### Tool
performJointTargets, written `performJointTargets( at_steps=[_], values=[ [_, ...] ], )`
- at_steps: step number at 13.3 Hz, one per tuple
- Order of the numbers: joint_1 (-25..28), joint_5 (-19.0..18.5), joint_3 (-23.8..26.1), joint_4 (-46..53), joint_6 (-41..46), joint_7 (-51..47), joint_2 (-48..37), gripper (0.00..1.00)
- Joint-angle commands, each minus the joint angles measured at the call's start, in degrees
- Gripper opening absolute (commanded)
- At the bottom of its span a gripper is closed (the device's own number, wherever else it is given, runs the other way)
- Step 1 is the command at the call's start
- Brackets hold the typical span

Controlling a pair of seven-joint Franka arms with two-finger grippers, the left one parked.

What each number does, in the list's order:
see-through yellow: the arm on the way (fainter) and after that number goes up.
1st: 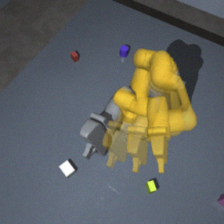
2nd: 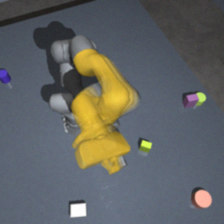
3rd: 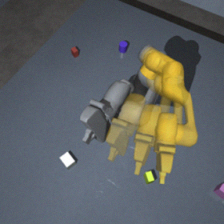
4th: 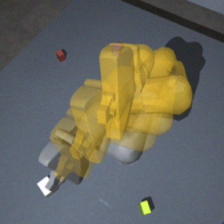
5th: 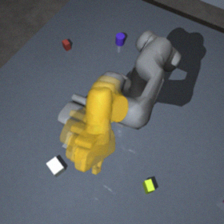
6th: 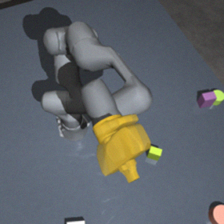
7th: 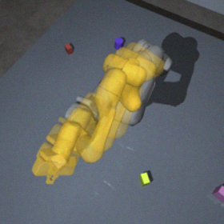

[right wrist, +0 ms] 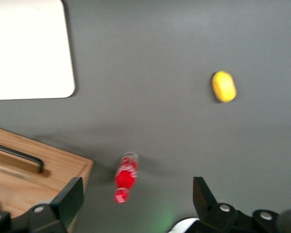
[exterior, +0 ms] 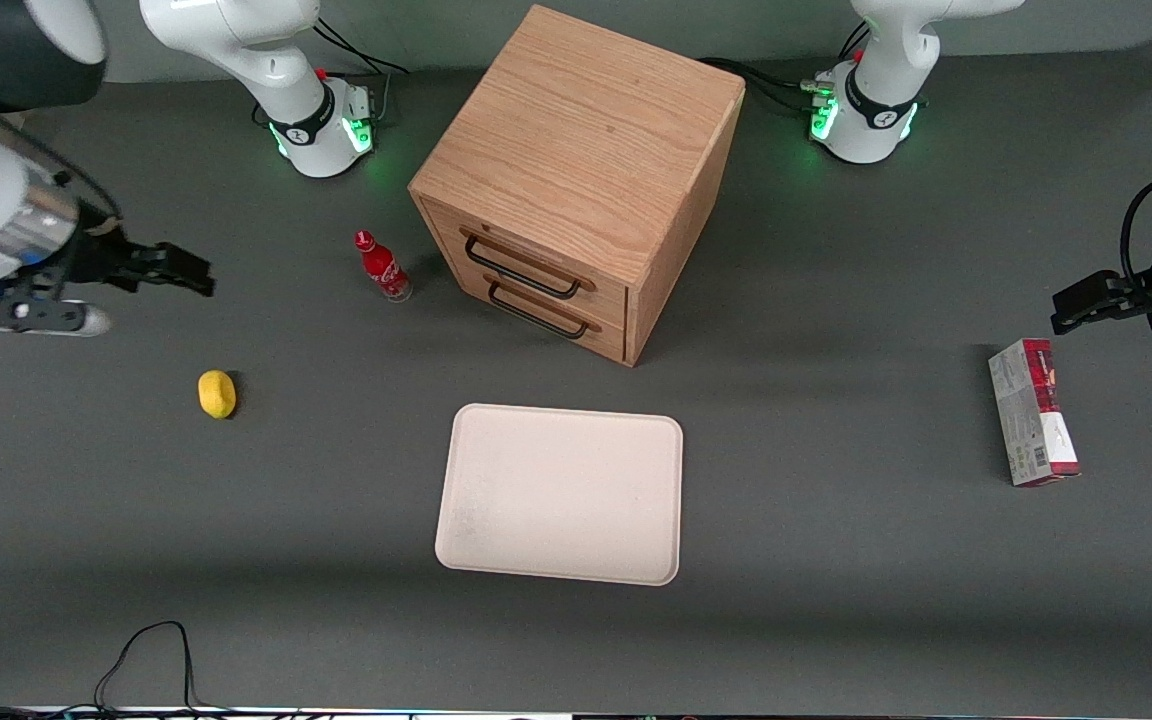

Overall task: Place coke bottle on tray
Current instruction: 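Move the right gripper toward the red Coca-Cola bottle beside the cabinet, then lower the open right gripper around the red bottle's neck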

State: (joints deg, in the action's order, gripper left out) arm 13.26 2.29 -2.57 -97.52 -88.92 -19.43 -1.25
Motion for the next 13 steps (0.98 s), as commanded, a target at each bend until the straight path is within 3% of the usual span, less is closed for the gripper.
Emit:
performJointTargets(
  at_steps=[1, 6, 10, 13],
  values=[
    [7.5, 0.4, -0.2, -0.7, 1.3, -10.7, -0.1, 1.0],
    [8.8, 2.7, -0.3, -12.5, -0.5, -11.8, -9.4, 1.0],
    [9.1, 2.7, -0.2, -28.1, -9.8, -11.9, -19.4, 1.0],
    [11.7, 2.7, -0.1, -36.2, -18.4, -13.1, -20.3, 1.0]
  ],
)
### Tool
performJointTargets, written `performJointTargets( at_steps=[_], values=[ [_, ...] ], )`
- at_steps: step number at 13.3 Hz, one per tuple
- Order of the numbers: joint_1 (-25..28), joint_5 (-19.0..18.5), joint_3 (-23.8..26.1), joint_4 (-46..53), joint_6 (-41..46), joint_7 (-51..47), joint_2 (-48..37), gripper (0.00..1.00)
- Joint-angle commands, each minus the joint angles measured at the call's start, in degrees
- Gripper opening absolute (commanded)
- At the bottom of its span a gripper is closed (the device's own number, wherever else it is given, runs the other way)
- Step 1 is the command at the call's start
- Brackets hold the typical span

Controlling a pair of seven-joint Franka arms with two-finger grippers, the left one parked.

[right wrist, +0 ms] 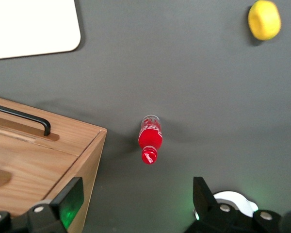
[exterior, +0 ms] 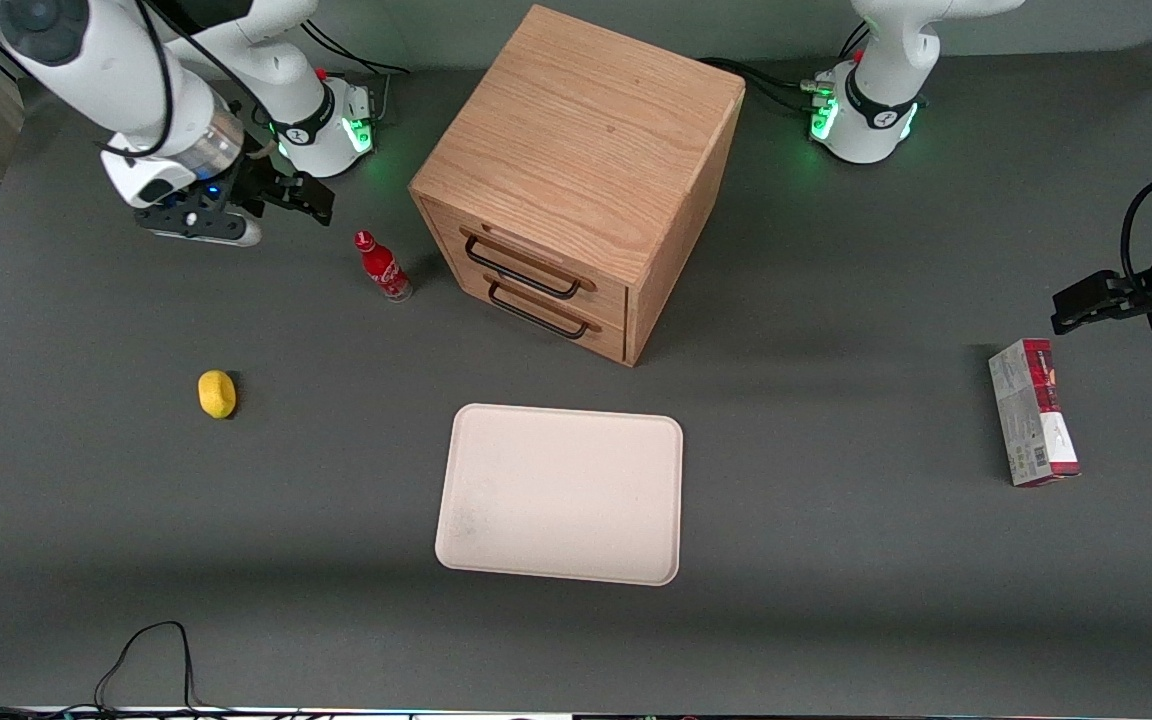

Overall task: Place coke bottle on tray
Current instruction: 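Lower the open right gripper around the red bottle's neck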

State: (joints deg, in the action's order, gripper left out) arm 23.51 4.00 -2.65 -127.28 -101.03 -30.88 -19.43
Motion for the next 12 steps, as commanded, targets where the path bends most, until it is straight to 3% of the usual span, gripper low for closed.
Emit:
performJointTargets(
  at_steps=[1, 4, 12],
  values=[
    [1.6, 0.9, 0.1, -9.8, -10.9, -1.6, -2.1, 1.0],
    [2.7, 0.7, 0.2, -16.9, -20.6, -1.5, -1.1, 1.0],
    [5.3, 0.0, 0.2, -25.9, -33.4, -3.0, 1.1, 1.0]
  ],
)
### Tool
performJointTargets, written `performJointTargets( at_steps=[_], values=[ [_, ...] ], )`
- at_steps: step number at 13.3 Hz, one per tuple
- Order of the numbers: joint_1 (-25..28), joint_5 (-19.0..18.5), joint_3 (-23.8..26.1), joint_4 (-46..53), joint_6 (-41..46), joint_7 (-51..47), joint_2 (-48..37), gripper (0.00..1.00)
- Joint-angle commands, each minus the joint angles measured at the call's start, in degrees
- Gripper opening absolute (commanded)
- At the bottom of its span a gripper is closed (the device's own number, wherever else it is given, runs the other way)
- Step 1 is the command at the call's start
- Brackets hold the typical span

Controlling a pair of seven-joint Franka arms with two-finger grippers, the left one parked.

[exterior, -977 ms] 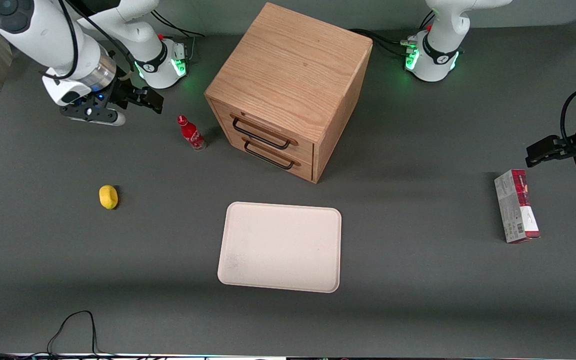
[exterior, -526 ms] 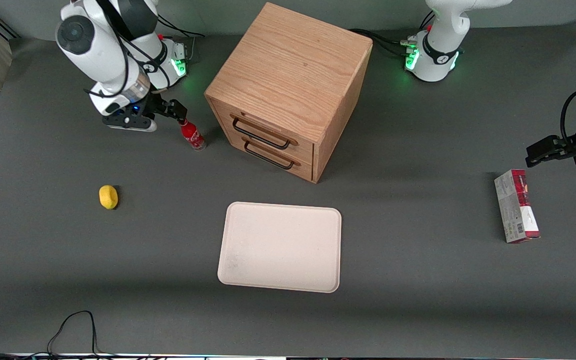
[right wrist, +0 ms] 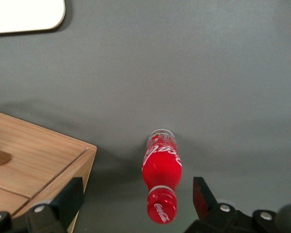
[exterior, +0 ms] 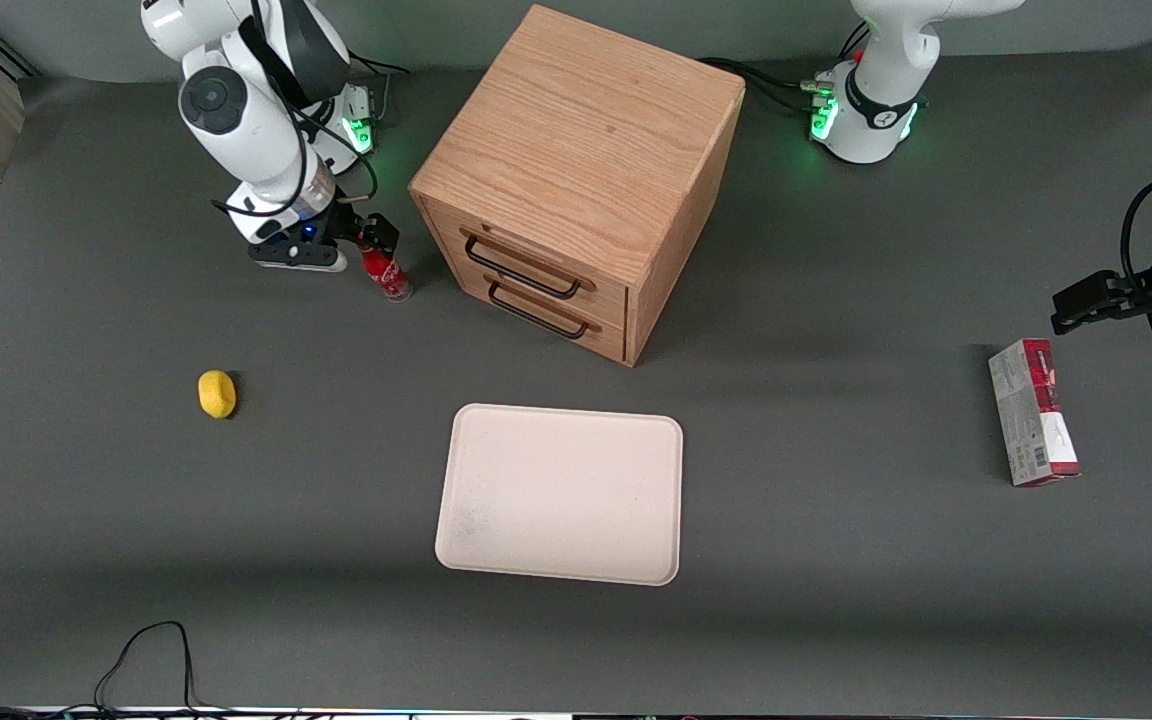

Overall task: Place coke bottle on tray
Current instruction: 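Lower the open right gripper around the red bottle's neck, then close the right gripper on the red bottle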

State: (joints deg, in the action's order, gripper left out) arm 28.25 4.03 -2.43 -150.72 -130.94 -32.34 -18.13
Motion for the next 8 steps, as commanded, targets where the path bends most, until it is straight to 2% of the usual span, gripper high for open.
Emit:
performJointTargets(
  at_steps=[1, 4, 8],
  values=[
    [0.6, -1.1, 0.0, -3.8, -5.1, -1.5, -0.2, 1.0],
    [0.7, -1.7, 0.0, -6.0, -8.5, -1.5, 0.9, 1.0],
    [0.7, -1.8, 0.0, -6.3, -8.5, -1.5, 0.6, 1.0]
  ],
)
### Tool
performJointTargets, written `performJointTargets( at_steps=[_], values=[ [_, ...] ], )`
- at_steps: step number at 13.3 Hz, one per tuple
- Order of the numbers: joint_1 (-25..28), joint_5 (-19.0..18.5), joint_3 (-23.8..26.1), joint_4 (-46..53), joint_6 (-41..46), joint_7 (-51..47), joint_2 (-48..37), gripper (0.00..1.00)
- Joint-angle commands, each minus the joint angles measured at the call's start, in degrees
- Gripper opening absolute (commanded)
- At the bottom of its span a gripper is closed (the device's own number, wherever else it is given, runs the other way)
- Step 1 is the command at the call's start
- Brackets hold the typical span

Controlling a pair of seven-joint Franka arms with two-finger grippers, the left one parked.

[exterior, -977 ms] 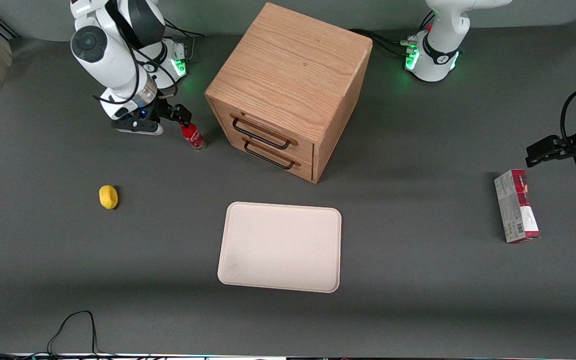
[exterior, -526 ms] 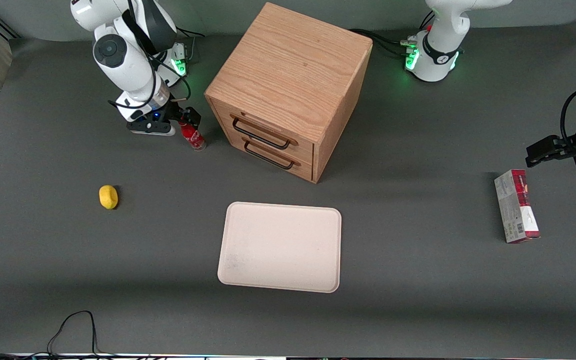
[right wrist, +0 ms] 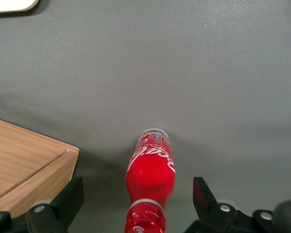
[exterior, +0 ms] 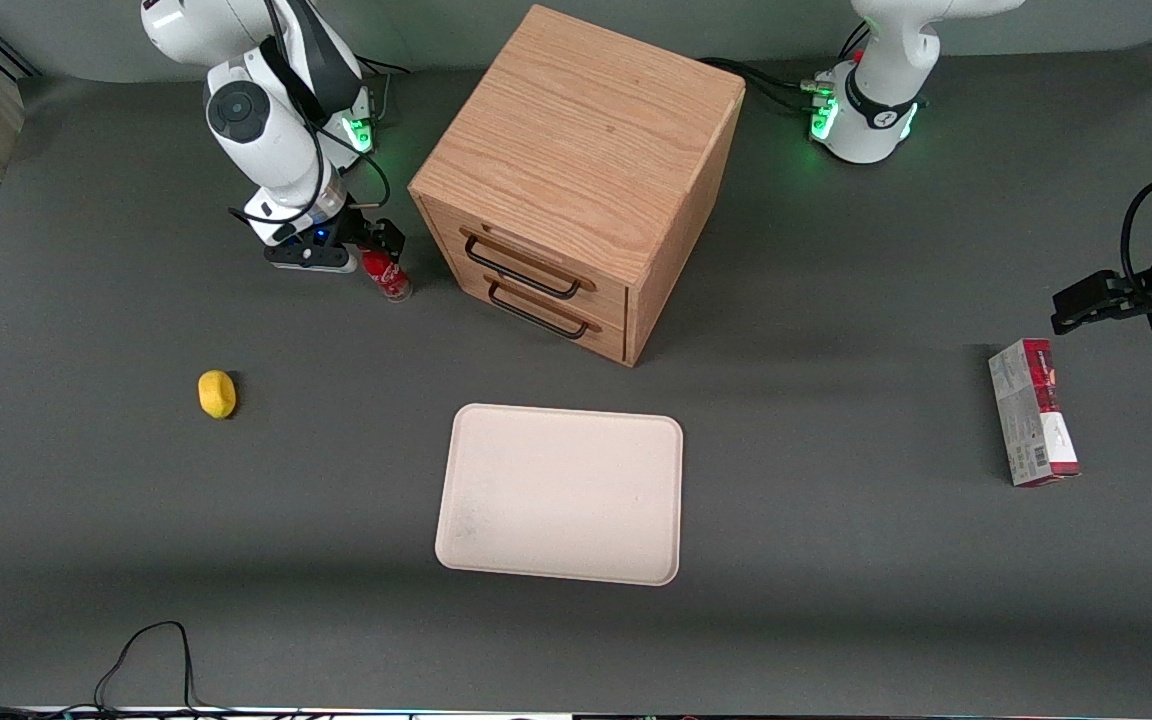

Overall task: Place coke bottle on tray
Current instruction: 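Close the right gripper on the red bottle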

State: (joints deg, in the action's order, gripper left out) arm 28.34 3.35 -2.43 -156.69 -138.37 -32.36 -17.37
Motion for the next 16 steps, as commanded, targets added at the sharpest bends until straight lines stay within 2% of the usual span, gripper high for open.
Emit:
performJointTargets(
  at_steps=[1, 5, 7, 8, 9, 10, 11, 16],
  values=[
    [0.7, -1.2, 0.1, -0.5, -1.1, -1.4, -0.2, 0.99],
    [0.7, -2.2, 1.2, -1.2, -0.3, -1.3, -0.9, 0.95],
    [0.7, -2.4, 1.2, -1.8, 0.9, -0.6, -1.6, 0.89],
    [0.7, -3.0, 1.3, -1.7, 1.3, -0.7, -1.7, 0.8],
    [0.7, -3.6, 1.3, -1.7, 2.1, -0.7, -1.8, 0.6],
    [0.6, -3.6, 1.4, -1.7, 3.1, -0.6, -2.2, 0.28],
    [0.6, -3.6, 1.4, -1.7, 3.8, -0.6, -2.4, 0.0],
    [0.6, -3.7, 1.4, -1.5, 4.1, -0.6, -2.7, 0.0]
  ],
)
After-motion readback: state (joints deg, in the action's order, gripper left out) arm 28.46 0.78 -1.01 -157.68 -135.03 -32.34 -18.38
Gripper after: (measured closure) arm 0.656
